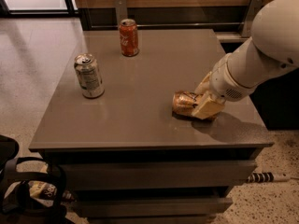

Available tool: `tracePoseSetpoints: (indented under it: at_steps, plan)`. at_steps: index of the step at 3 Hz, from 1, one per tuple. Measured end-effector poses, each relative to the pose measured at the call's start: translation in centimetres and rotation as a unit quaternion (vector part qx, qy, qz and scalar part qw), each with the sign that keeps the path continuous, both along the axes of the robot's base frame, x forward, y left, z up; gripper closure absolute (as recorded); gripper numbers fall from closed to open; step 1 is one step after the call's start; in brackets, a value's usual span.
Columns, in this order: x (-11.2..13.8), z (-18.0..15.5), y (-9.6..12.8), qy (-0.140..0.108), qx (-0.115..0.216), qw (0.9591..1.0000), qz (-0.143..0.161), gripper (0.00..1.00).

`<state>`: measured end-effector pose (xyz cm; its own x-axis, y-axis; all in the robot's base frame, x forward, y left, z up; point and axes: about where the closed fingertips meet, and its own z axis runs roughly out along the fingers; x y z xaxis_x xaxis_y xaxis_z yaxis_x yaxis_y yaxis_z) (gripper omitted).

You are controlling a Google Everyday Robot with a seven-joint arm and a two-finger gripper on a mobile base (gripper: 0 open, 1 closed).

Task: Knock orange can over

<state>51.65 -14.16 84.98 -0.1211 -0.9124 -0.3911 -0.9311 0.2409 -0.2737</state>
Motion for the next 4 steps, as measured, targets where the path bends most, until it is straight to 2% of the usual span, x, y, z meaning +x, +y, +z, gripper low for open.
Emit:
tracePoseSetpoints:
  at_steps: [1,3,4]
  plan:
    - [-0.06,-0.02,0.14,0.0,-0.001,1.0,0.001,0.56]
    - [-0.14,-0.04,0.31,0.001,-0.001,1.0,0.003,0.09]
    - [-0.18,-0.06,0.41,0.001,-0.002,1.0,0.004,0.0]
